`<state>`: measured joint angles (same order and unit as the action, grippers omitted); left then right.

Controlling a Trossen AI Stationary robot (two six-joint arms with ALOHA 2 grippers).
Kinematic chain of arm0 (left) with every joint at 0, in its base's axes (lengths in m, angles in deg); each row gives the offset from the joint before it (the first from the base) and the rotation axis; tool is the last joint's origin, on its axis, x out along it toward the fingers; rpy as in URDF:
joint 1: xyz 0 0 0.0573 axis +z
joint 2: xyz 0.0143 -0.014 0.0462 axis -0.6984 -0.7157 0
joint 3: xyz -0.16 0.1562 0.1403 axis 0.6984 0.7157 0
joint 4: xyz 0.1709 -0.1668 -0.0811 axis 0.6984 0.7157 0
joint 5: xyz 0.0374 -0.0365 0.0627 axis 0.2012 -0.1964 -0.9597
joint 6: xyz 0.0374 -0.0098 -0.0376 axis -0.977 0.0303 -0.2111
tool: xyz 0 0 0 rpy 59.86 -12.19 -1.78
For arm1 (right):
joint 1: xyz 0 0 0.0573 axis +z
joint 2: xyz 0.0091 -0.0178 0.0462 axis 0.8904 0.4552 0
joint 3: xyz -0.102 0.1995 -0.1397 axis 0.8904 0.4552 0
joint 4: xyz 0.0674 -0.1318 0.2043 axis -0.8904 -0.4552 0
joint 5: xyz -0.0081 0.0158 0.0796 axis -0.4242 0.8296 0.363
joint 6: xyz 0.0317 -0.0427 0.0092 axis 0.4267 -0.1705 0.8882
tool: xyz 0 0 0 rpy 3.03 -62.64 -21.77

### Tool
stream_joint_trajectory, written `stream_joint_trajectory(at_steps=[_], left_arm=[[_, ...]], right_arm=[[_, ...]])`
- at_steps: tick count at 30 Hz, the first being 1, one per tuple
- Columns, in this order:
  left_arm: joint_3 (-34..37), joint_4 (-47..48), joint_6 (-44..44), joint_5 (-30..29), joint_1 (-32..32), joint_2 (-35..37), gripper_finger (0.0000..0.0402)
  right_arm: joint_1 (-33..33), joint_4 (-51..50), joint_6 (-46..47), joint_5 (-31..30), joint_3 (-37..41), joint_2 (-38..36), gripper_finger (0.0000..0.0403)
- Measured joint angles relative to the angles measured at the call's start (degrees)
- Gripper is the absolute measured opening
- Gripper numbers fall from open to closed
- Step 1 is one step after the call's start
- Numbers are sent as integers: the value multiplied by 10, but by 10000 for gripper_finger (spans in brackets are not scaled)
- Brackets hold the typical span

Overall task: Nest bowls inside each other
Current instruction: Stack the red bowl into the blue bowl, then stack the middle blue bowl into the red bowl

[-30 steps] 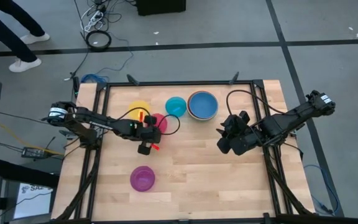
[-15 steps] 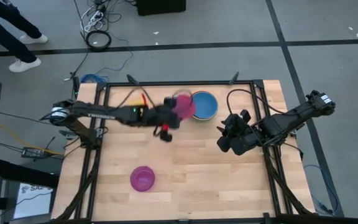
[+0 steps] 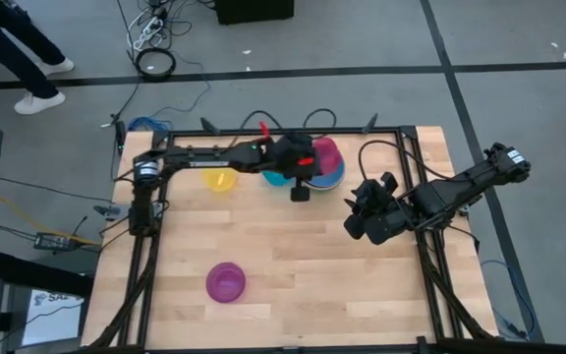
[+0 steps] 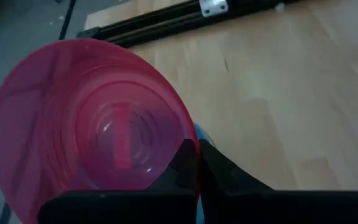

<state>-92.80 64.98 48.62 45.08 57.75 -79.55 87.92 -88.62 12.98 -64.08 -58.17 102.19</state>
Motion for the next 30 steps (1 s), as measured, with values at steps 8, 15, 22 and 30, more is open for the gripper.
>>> stream_joint_trajectory(at_steps=[8,15,22,30], left_arm=[[-32,17,67,-48,9,-59,42],[-54,57,120,-12,13,-54,112],[-106,183,99,-6,11,-42,147],[-114,486,-105,-30,10,7,147]], right_arm=[[3,1,2,0,0,0,132],[4,3,2,1,0,0,132],[4,3,3,4,0,0,132],[4,3,3,15,0,0,132]])
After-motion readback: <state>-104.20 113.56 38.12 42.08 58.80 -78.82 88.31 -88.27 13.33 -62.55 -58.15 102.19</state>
